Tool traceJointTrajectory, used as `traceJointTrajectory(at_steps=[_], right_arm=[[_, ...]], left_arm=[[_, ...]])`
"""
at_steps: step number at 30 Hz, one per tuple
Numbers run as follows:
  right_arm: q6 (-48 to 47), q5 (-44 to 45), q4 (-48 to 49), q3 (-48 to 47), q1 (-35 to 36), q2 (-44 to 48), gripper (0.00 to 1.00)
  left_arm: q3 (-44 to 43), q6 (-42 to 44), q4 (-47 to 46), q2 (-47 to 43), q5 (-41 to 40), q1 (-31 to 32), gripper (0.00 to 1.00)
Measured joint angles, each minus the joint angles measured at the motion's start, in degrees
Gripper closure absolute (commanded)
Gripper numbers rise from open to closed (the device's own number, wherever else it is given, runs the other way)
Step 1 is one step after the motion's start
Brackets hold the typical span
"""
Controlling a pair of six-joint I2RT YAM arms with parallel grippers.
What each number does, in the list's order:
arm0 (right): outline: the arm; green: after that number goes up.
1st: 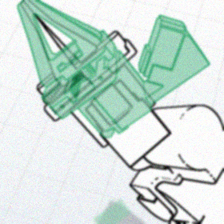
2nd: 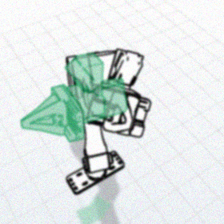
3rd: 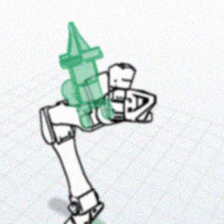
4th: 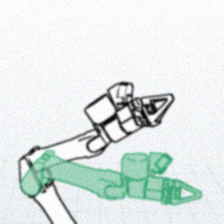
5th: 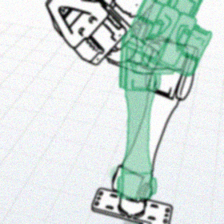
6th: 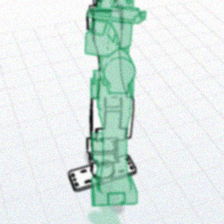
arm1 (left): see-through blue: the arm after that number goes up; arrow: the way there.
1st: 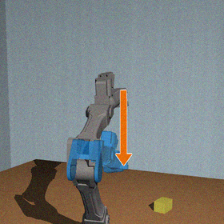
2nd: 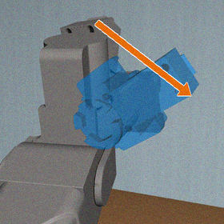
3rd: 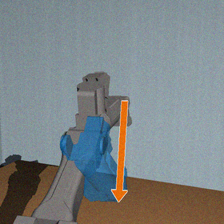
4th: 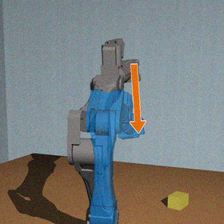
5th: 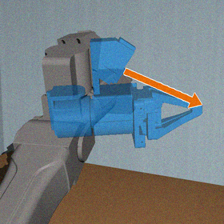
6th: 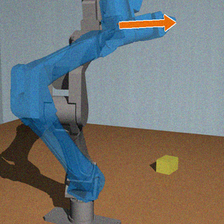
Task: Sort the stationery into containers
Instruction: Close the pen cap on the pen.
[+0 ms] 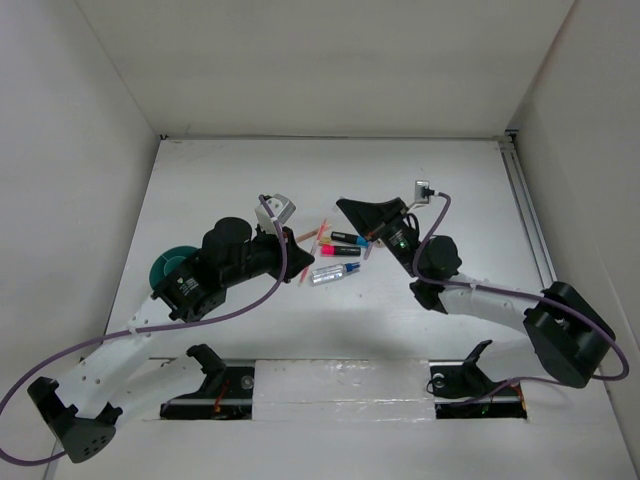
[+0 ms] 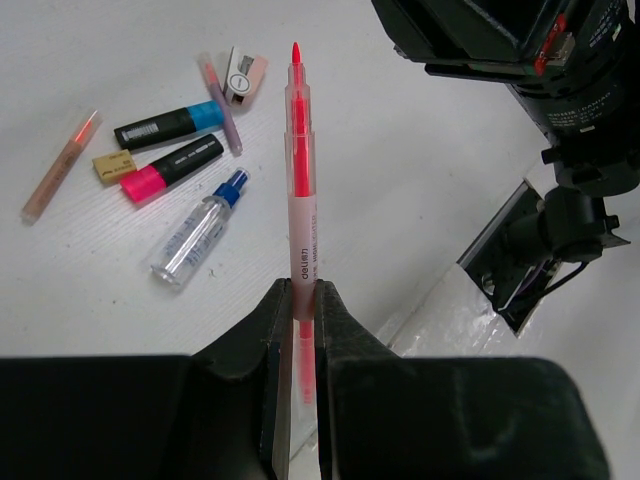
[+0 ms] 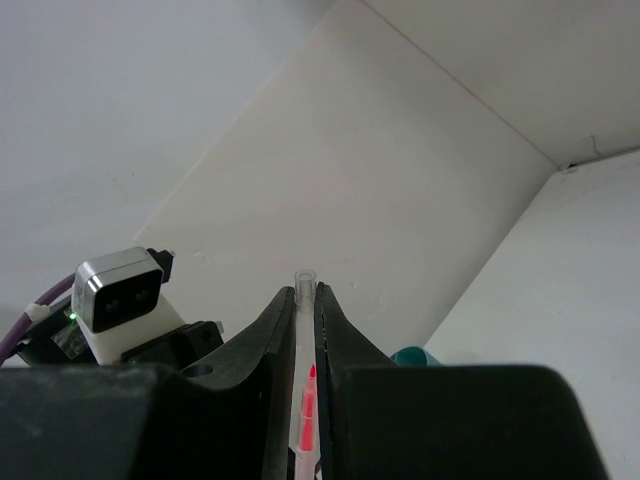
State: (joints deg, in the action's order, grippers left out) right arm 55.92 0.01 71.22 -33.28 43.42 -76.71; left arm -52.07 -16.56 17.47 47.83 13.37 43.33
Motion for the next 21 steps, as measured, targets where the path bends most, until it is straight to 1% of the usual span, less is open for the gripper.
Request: traceJointTrajectory(at_steps=[21], right_arm=[[0.9, -0.1, 0.4, 0.0, 0.9, -2.0, 1.0]], left_arm=[[0.0, 0.0, 0.1, 0.0, 0.0, 0.0, 1.0]])
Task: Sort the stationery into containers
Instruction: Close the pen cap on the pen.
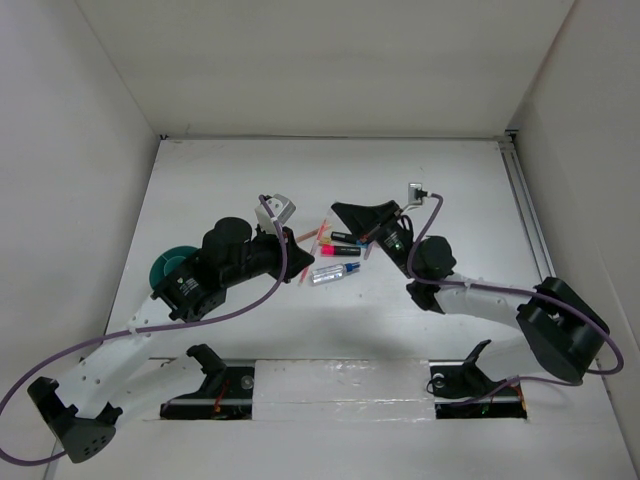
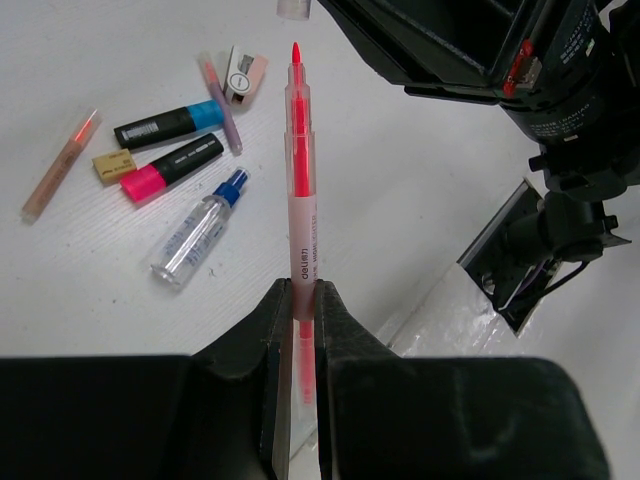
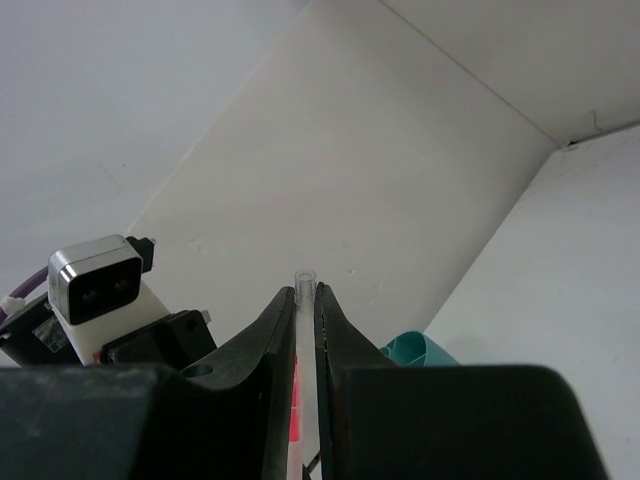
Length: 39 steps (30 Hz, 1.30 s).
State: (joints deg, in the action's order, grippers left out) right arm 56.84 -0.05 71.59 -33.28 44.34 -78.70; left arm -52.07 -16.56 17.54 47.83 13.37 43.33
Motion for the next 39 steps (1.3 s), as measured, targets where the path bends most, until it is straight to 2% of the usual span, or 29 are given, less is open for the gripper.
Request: traceJointTrajectory(at_steps=[27, 39], right_arm=[[0.5, -0.5, 0.9, 0.0, 2.7, -1.5, 1.0], [-2.8, -1.1, -0.2, 0.0, 3.2, -1.6, 1.0]], left_arm=[[0.0, -0.2, 0.3, -0.1, -0.8, 0.0, 1.0], [0.0, -0.3, 1.2, -0.9, -2.7, 0.0, 1.0]])
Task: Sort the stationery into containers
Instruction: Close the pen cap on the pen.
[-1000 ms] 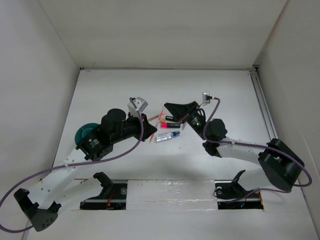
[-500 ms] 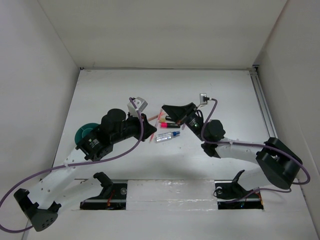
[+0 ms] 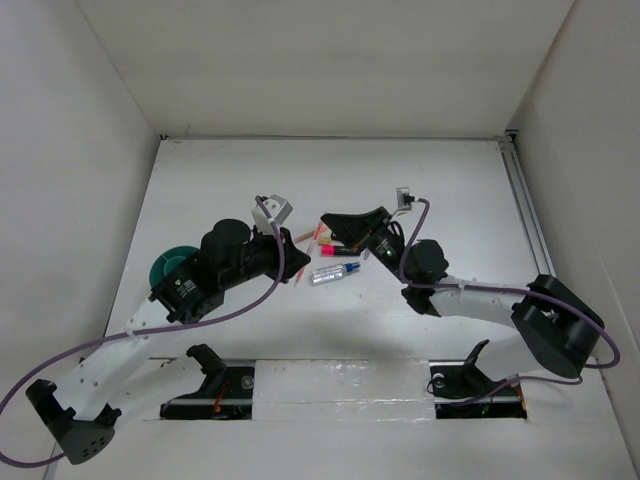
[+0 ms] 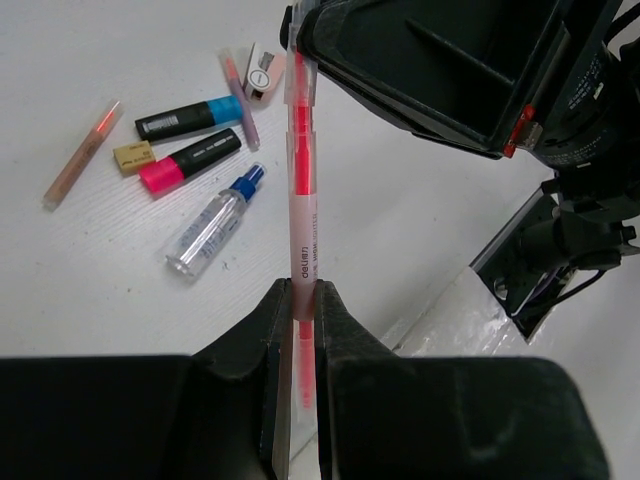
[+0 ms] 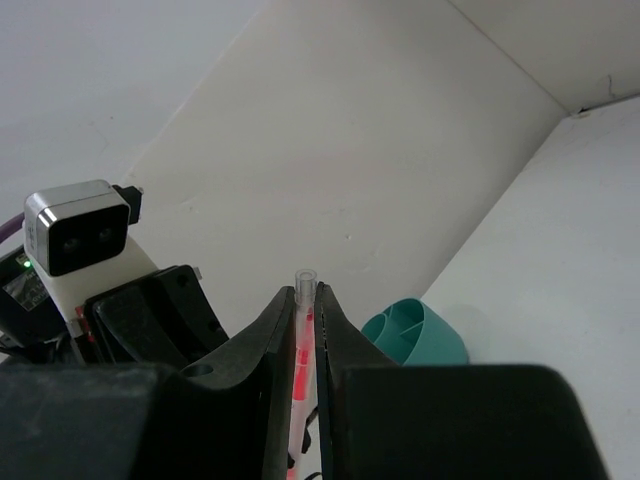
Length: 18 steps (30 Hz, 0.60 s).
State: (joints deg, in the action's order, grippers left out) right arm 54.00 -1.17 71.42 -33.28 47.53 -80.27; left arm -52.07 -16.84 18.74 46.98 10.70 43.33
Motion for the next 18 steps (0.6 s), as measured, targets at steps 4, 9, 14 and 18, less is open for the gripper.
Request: traceJointTrajectory(at_steps=[4, 9, 14, 18], right_arm=[[-0.7, -0.9, -0.4, 0.0, 0.0, 0.0, 1.0], [-2.2, -2.8, -0.8, -0.6, 0.0, -0.2, 1.0], [-3.6, -4.3, -1.0, -1.7, -0.1, -1.2, 1.0], [-5.3, -5.3, -1.8, -2.1, 0.0, -1.2, 1.0]], left_arm=[[0.0, 0.0, 0.7, 0.0, 0.0, 0.0, 1.0], [0.0, 0.0, 1.3, 0.0, 0.2, 0.0, 1.0], [0.0, 0.0, 1.9, -0.2, 0.2, 0.0, 1.0], [0.0, -0.1, 2.5, -1.0, 0.0, 0.0, 1.0]])
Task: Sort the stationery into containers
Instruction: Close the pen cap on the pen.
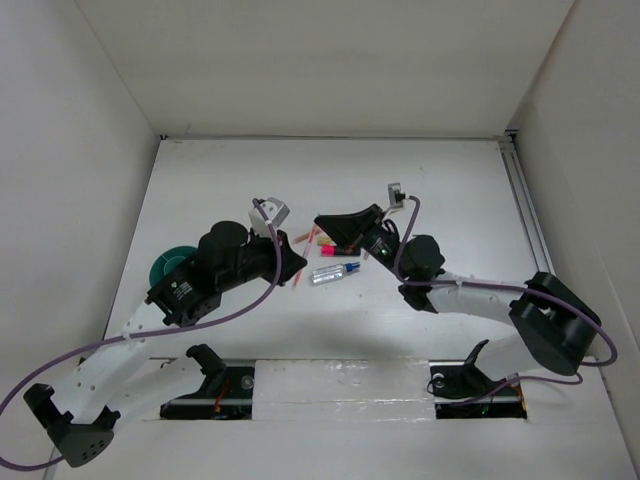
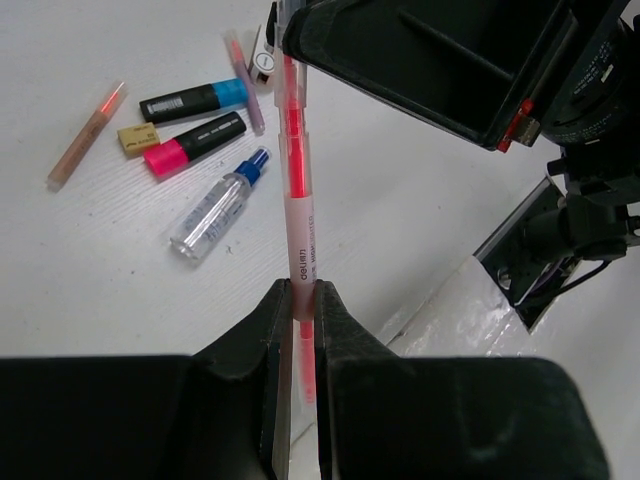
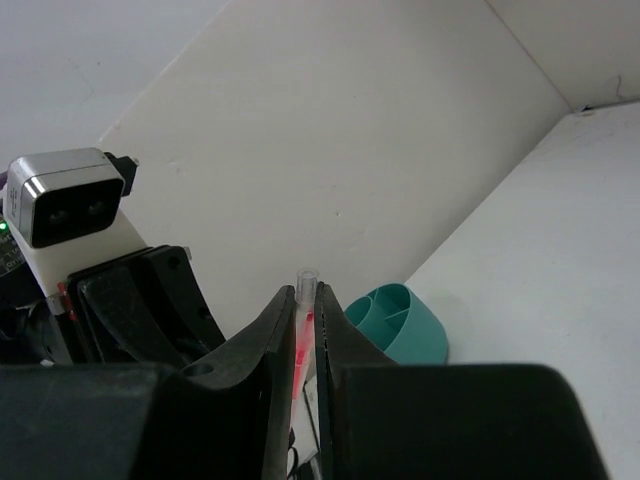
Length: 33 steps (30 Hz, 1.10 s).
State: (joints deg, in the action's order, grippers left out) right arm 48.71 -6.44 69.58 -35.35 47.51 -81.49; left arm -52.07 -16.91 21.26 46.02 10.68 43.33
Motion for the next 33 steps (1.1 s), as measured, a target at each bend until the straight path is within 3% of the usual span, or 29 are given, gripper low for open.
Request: traceJointTrajectory(at_steps=[14, 33], right_arm=[[-4.1, -1.6, -3.7, -2.1, 0.3, -0.8, 1.0], [5.1, -3.2, -3.2, -2.1, 0.1, -2.8, 1.0]], left_arm=[[0.2, -0.1, 1.7, -1.0, -1.5, -0.1, 1.0], [1.9, -0.1, 3.0, -3.5, -4.0, 0.0, 1.0]])
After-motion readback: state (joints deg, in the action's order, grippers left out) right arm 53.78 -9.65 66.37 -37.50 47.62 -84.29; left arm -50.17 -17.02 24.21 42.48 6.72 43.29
